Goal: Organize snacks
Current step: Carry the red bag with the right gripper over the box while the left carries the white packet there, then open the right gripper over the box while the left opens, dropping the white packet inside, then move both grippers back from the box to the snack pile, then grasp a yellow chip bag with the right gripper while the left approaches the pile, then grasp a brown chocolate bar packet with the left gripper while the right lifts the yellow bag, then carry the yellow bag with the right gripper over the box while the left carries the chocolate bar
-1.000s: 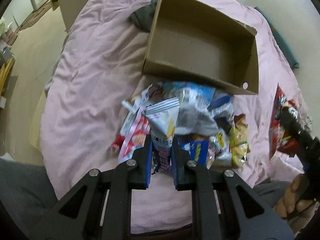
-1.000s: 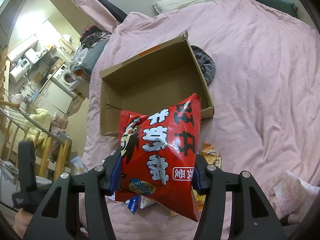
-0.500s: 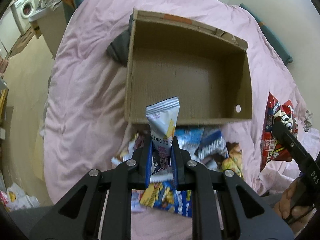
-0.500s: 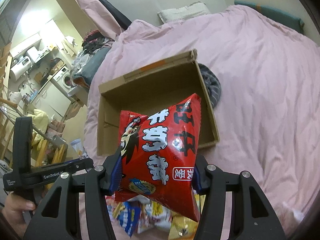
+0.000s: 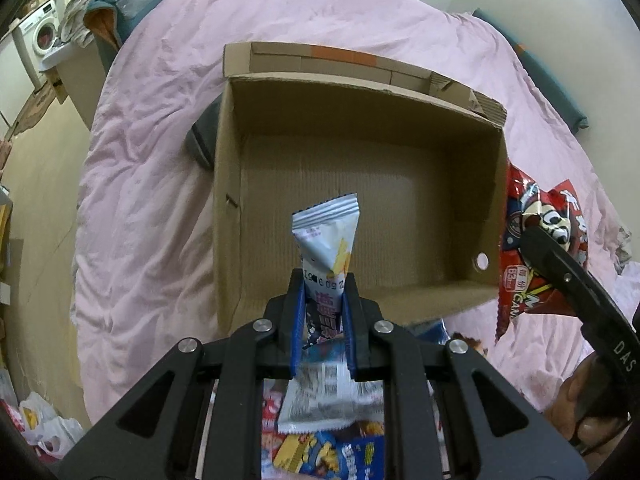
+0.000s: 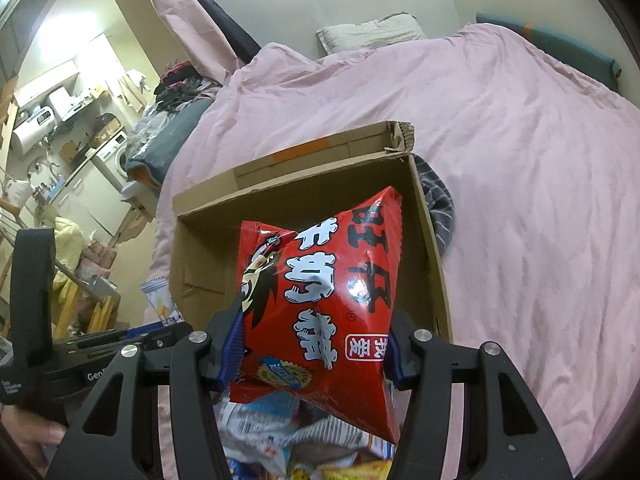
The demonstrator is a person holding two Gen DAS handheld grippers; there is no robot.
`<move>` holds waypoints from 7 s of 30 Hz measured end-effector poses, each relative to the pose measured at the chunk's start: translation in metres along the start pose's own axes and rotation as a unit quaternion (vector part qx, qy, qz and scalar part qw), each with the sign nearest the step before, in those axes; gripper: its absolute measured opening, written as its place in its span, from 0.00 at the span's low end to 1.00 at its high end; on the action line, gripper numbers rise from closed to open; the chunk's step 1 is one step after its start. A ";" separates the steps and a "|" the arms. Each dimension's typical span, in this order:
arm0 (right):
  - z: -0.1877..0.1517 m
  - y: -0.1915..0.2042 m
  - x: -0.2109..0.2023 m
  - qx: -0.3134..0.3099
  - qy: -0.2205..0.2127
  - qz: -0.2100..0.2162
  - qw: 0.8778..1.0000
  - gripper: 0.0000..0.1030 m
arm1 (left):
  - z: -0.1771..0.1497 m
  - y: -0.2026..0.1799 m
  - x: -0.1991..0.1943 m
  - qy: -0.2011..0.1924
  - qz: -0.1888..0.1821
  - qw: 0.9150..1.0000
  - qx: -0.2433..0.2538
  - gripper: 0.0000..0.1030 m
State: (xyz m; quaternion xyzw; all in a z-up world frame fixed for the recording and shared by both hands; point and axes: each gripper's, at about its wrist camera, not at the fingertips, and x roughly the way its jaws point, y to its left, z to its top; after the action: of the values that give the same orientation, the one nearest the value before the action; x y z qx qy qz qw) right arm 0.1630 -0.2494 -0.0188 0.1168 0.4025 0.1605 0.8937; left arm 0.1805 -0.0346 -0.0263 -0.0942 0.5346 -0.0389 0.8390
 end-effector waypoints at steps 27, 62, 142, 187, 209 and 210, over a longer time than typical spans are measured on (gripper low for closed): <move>-0.002 -0.009 0.067 0.023 0.078 -0.016 0.997 0.58 | 0.011 0.007 0.042 -0.011 -0.001 1.000 0.006 0.14; 0.011 -0.019 0.049 0.036 0.041 -0.019 0.998 0.86 | 0.012 0.006 0.024 -0.058 0.008 0.998 0.005 0.76; -0.108 -0.043 -0.005 0.085 0.227 0.069 0.968 0.76 | -0.084 0.086 -0.036 -0.030 0.032 0.996 -0.083 0.91; -0.084 -0.059 -0.052 0.096 0.115 0.069 0.986 0.43 | -0.076 0.034 0.064 0.109 0.052 0.989 0.089 0.51; -0.079 -0.043 -0.041 0.067 0.119 0.065 0.989 0.42 | -0.087 0.036 0.019 0.057 0.061 0.995 0.060 0.15; -0.079 -0.043 -0.042 0.068 0.117 0.066 0.989 0.42 | -0.089 0.040 0.013 0.052 0.062 0.995 0.053 0.15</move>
State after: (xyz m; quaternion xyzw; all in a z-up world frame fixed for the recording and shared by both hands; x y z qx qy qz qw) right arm 0.0852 -0.2983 -0.0559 0.1837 0.5055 0.2042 0.8180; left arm 0.1041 -0.0084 -0.0826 -0.0144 0.5793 -0.0203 0.8147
